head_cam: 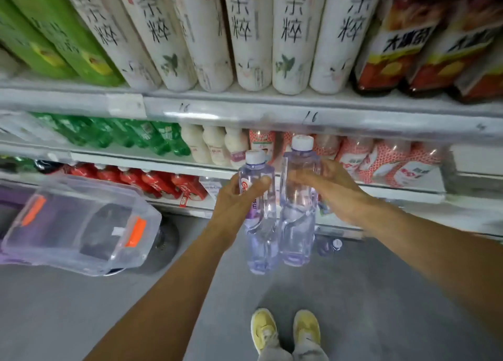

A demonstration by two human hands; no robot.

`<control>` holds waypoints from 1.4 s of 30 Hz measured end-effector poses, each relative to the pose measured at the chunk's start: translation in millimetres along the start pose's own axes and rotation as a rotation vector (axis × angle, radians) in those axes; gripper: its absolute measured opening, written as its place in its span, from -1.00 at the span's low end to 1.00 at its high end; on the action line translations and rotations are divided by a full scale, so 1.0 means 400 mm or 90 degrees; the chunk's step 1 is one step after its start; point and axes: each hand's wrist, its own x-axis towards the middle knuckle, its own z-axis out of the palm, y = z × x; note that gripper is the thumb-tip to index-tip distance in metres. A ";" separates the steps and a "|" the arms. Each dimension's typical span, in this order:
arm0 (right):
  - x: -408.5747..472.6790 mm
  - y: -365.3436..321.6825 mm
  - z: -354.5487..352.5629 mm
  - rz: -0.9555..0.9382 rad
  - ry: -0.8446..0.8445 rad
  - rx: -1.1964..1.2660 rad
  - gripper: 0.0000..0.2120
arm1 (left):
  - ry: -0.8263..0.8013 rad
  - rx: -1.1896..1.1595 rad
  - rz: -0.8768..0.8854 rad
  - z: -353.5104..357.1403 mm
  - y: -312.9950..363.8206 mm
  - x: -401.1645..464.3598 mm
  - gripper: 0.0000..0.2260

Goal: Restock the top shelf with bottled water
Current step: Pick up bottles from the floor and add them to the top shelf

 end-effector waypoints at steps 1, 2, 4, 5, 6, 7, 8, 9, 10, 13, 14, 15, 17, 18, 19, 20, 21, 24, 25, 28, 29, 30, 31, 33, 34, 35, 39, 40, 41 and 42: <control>-0.022 -0.045 -0.005 -0.013 0.004 0.022 -0.80 | -0.012 -0.003 0.003 0.005 0.051 -0.022 -0.59; -0.043 -0.091 -0.007 -0.028 0.007 0.038 -0.85 | -0.011 -0.020 -0.006 0.009 0.098 -0.043 -0.66; -0.084 -0.178 -0.004 -0.044 0.007 0.074 -0.75 | -0.008 -0.057 -0.004 0.012 0.188 -0.081 -0.75; -0.101 -0.220 -0.002 -0.050 0.006 0.096 -0.67 | -0.018 -0.071 -0.002 0.015 0.235 -0.095 -0.62; -0.122 -0.265 0.000 -0.057 0.004 0.121 -0.57 | -0.022 -0.072 -0.002 0.023 0.281 -0.111 -0.47; -0.140 -0.305 0.000 -0.063 0.001 0.134 -0.45 | -0.021 -0.066 0.011 0.026 0.323 -0.128 -0.39; -0.162 -0.347 0.001 -0.070 0.005 0.135 -0.39 | -0.024 -0.067 0.033 0.027 0.363 -0.144 -0.39; -0.182 -0.383 -0.001 -0.087 0.009 0.137 -0.42 | -0.035 -0.070 0.053 0.029 0.404 -0.163 -0.41; -0.203 -0.421 -0.002 -0.110 0.015 0.142 -0.54 | -0.041 -0.071 0.067 0.031 0.442 -0.179 -0.43; -0.254 -0.524 -0.008 -0.189 0.037 0.142 -0.63 | -0.069 -0.069 0.112 0.031 0.546 -0.230 -0.45; -0.268 -0.559 -0.011 -0.210 0.045 0.134 -0.55 | -0.068 -0.073 0.124 0.029 0.576 -0.241 -0.45; -0.281 -0.593 -0.015 -0.226 0.053 0.129 -0.51 | -0.071 -0.073 0.138 0.026 0.606 -0.253 -0.45; -0.306 -0.655 -0.031 -0.258 0.055 0.140 -0.49 | -0.082 -0.061 0.164 0.024 0.663 -0.273 -0.45; -0.320 -0.684 -0.041 -0.268 0.064 0.155 -0.45 | -0.083 -0.056 0.179 0.025 0.692 -0.283 -0.45; -0.333 -0.712 -0.051 -0.275 0.081 0.167 -0.36 | -0.085 -0.050 0.192 0.028 0.721 -0.296 -0.45; -0.344 -0.739 -0.061 -0.287 0.098 0.176 -0.25 | -0.085 -0.044 0.207 0.032 0.751 -0.308 -0.44; -0.359 -0.767 -0.068 -0.298 0.113 0.183 -0.15 | -0.089 -0.039 0.222 0.039 0.781 -0.319 -0.42; -0.410 -0.852 -0.104 -0.357 0.128 0.163 -0.15 | -0.086 -0.027 0.266 0.061 0.875 -0.351 -0.36; -0.432 -0.881 -0.117 -0.390 0.113 0.162 -0.26 | -0.093 -0.034 0.282 0.070 0.907 -0.363 -0.38; -0.482 -0.962 -0.175 -0.472 0.100 0.109 -0.28 | -0.110 -0.009 0.337 0.103 0.997 -0.385 -0.46; -0.499 -0.988 -0.196 -0.498 0.095 0.095 -0.32 | -0.108 -0.005 0.356 0.116 1.025 -0.391 -0.46; -0.515 -1.014 -0.220 -0.523 0.091 0.086 -0.41 | -0.100 -0.015 0.376 0.130 1.055 -0.394 -0.42; -0.530 -1.040 -0.243 -0.546 0.094 0.075 -0.50 | -0.096 -0.020 0.391 0.147 1.086 -0.398 -0.35; -0.559 -1.094 -0.291 -0.574 0.121 0.048 -0.58 | -0.084 -0.014 0.408 0.186 1.145 -0.403 -0.27; -0.573 -1.122 -0.315 -0.591 0.142 0.036 -0.56 | -0.079 -0.021 0.425 0.206 1.174 -0.409 -0.29; -0.586 -1.151 -0.342 -0.607 0.162 0.029 -0.55 | -0.075 -0.029 0.439 0.227 1.202 -0.414 -0.34; -0.636 -1.269 -0.442 -0.709 0.206 0.018 -0.75 | -0.066 -0.022 0.475 0.308 1.292 -0.416 -0.29; -0.642 -1.298 -0.470 -0.727 0.225 0.033 -0.80 | -0.066 -0.016 0.484 0.327 1.312 -0.415 -0.35; -0.646 -1.325 -0.494 -0.740 0.246 0.054 -0.81 | -0.061 -0.010 0.494 0.345 1.331 -0.409 -0.41; -0.649 -1.354 -0.518 -0.750 0.267 0.074 -0.81 | -0.057 -0.006 0.500 0.363 1.350 -0.407 -0.44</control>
